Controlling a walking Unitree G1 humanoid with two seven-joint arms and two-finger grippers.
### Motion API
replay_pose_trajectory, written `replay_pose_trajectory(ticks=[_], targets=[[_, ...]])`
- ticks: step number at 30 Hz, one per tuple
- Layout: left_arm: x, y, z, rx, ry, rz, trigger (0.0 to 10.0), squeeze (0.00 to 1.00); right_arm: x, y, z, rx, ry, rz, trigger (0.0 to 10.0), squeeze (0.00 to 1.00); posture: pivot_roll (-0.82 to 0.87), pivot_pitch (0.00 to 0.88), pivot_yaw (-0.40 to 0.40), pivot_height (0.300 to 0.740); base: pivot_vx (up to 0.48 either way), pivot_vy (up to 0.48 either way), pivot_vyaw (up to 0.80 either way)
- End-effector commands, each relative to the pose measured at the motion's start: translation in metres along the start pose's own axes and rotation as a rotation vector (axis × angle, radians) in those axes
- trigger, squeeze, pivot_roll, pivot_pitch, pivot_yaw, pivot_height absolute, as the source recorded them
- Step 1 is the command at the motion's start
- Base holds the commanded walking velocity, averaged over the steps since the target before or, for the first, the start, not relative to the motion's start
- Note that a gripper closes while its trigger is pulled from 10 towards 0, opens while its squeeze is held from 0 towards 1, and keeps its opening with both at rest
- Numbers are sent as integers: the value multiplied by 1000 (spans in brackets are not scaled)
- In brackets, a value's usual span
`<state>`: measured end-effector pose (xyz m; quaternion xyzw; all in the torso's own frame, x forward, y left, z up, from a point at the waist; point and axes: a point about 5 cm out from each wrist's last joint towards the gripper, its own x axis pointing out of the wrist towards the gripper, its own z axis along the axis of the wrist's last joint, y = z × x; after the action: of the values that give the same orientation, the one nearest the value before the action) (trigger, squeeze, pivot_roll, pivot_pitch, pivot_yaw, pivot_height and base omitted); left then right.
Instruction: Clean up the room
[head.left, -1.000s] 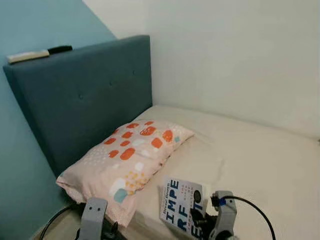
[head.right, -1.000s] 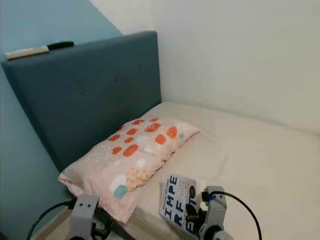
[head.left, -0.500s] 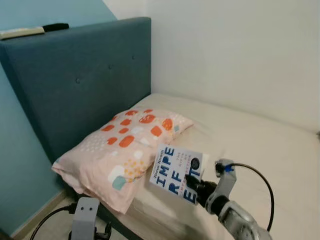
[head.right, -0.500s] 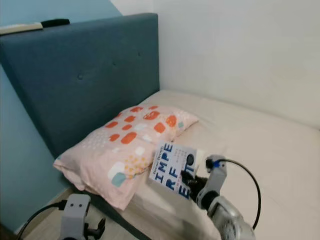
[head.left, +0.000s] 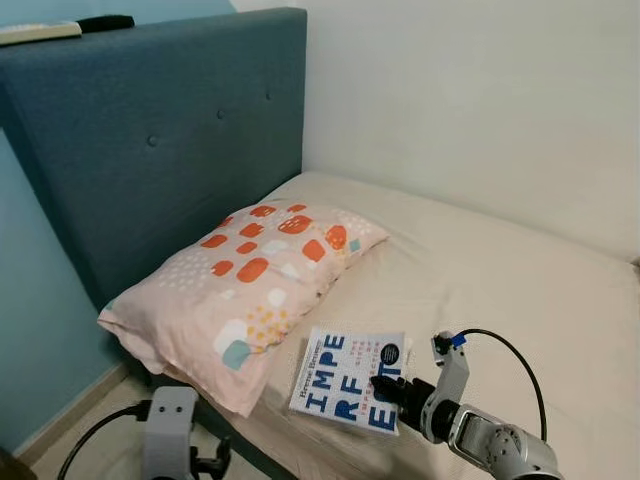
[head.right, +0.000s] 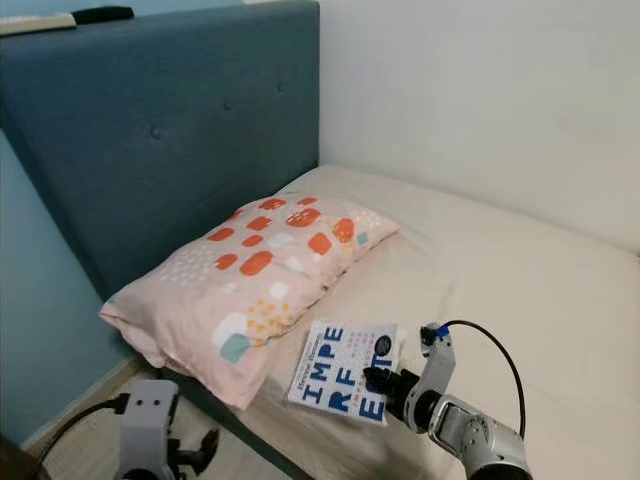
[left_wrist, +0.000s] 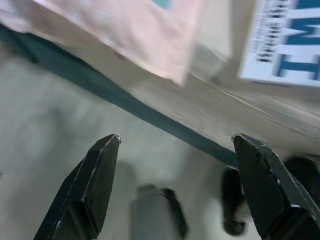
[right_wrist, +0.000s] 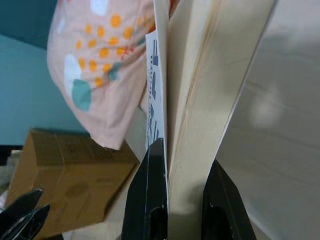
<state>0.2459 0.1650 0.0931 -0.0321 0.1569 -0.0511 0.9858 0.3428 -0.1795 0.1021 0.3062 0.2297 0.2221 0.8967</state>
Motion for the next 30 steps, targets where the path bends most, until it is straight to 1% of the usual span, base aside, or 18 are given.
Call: replay_pose_trajectory(ticks=[1,3,4,5,6,7,8,11,19,21,22,23,25,30], targets=[[-4,-2,-4,-6,23,-27,10000,0,-2,-1,4,-7,-11,12,10000,0,15,316,-74,612,0,0,0],[-4,-4,-2,-11,9,-45,10000,0,-2,-3,6,-13,-22,-5,10000,0,18,319,-77,612,0,0,0],[-5,-7,3,5,-11,-73,10000,0,-2,-5,10,-13,-41,-12,10000,0,16,320,-77,607,0,0,0],[-5,-7,3,5,-11,-73,10000,0,-2,-5,10,-13,-41,-12,10000,0,16,320,-77,607,0,0,0],[-6,-11,7,24,-31,-99,10000,0,-2,-7,13,-26,-52,-24,10000,0,18,324,-76,602,0,0,0],[-6,-11,7,24,-31,-99,10000,0,-2,-7,13,-26,-52,-24,10000,0,18,324,-76,602,0,0,0],[-7,-13,11,34,-45,-112,10000,0,-2,-8,15,-26,-63,-28,10000,0,16,325,-74,597,0,0,0],[-7,-13,16,49,-59,-112,10000,0,-2,-8,19,-5,-88,-12,10000,0,16,326,-73,597,0,0,0],[-9,-12,19,57,-64,-126,10000,0,-1,-8,16,24,-86,11,10000,0,21,327,-66,597,0,0,0],[-12,-13,20,67,-59,-160,10000,0,1,-6,20,69,-139,31,10000,0,26,339,-59,597,0,0,0],[-12,-13,20,67,-59,-160,10000,0,1,-6,20,69,-139,31,10000,0,26,339,-59,597,0,0,0],[-13,-14,20,69,-58,-175,10000,0,2,-5,22,93,-169,43,10000,0,26,340,-58,597,0,0,0],[-15,-18,26,82,-84,-218,10000,0,4,-5,23,137,-215,53,10000,0,34,353,-54,597,0,0,0],[-18,-25,35,93,-128,-265,10000,0,6,-6,23,180,-246,54,10000,0,41,365,-54,597,0,0,0]])
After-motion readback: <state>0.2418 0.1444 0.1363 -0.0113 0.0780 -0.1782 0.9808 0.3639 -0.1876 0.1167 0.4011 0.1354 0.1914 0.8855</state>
